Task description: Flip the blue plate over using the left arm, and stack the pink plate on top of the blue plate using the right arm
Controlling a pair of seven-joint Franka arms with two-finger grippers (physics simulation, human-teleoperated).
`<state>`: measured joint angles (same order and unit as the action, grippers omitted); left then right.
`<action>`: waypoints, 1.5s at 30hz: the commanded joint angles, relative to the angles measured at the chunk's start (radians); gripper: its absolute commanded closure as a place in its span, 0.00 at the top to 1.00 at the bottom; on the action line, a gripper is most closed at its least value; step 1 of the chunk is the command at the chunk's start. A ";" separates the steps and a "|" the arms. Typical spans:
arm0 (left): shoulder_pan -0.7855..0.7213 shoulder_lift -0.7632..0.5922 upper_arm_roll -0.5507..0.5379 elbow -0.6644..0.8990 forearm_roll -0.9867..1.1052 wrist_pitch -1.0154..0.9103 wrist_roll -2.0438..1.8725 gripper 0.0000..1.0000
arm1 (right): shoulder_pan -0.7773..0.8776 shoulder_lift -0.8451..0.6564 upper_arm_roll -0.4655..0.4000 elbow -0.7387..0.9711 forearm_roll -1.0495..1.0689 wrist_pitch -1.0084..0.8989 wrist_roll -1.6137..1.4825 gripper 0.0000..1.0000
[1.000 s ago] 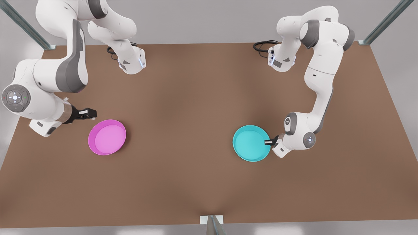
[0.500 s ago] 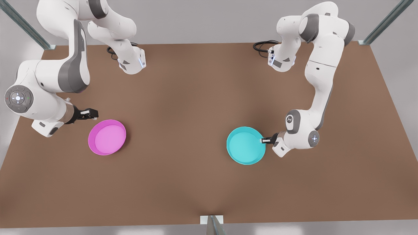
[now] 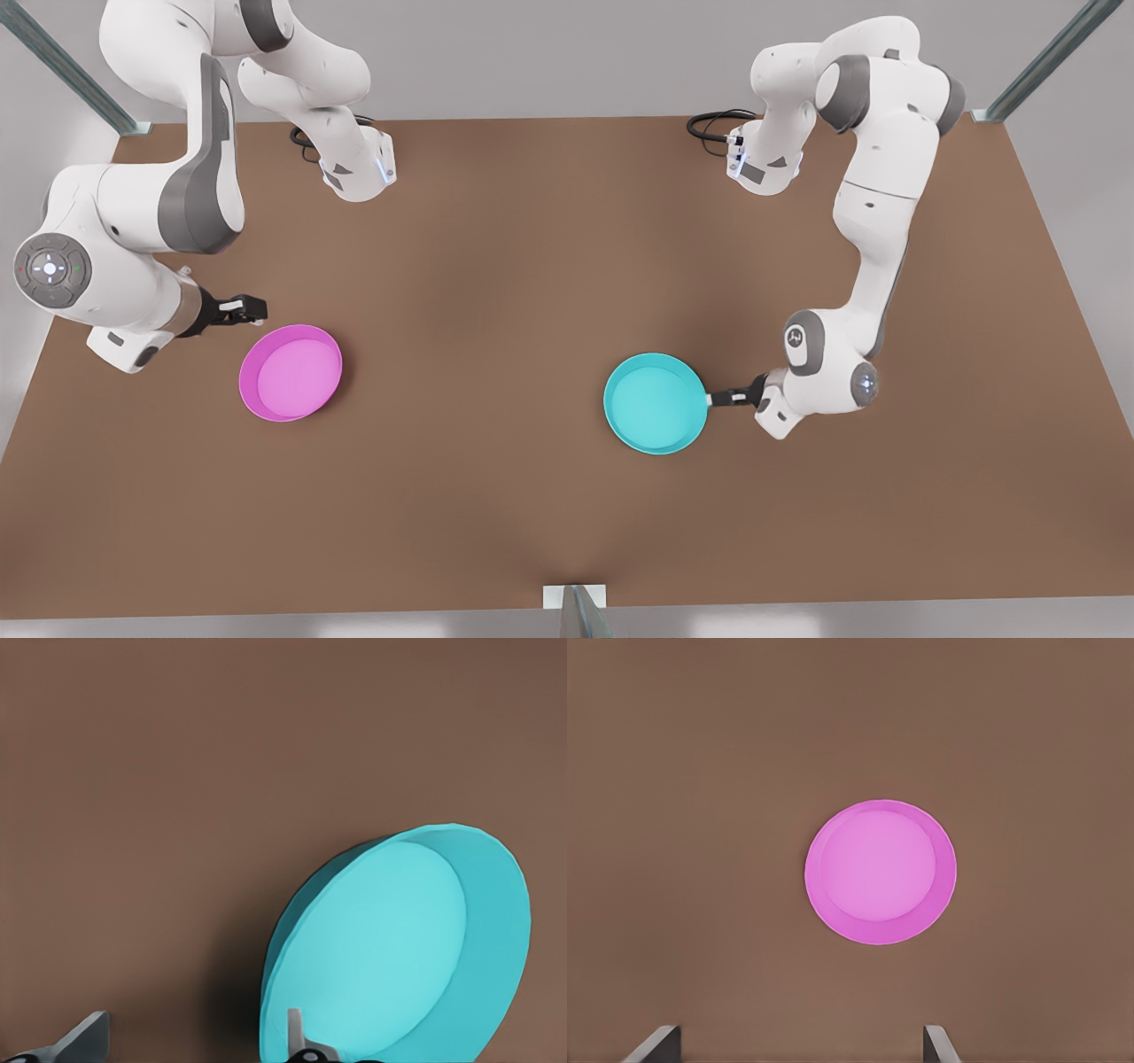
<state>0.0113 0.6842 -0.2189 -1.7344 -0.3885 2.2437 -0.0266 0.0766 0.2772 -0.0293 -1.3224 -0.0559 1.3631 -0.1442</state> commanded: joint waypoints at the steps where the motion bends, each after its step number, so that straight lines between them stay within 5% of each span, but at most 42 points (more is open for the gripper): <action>1: 0.001 -0.002 0.000 -0.001 0.227 -0.001 -0.007 1.00 | 0.000 -0.001 0.000 0.000 0.001 -0.001 0.000 1.00; 14: -0.056 0.001 -0.003 -0.024 0.045 0.050 -0.084 0.96 | 0.003 -0.010 0.000 -0.024 -0.001 -0.010 0.000 1.00; 16: -0.065 0.001 -0.003 -0.024 0.042 0.056 -0.085 0.60 | 0.006 -0.009 0.000 -0.023 -0.001 -0.013 -0.002 1.00; 18: -0.073 0.001 -0.003 -0.022 0.042 0.066 -0.085 0.38 | 0.009 -0.007 -0.001 -0.020 -0.001 -0.015 -0.002 1.00; 24: -0.083 0.020 -0.003 -0.028 0.040 0.103 -0.087 0.21 | 0.012 -0.001 0.000 -0.011 -0.001 -0.015 0.000 1.00; 45: -0.096 -0.037 0.012 -0.021 0.151 0.010 -0.081 0.21 | 0.012 -0.004 -0.001 -0.017 -0.001 -0.015 0.000 1.00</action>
<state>-0.0846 0.6367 -0.2062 -1.7540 -0.2460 2.2372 -0.1107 0.0887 0.2731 -0.0292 -1.3379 -0.0568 1.3484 -0.1442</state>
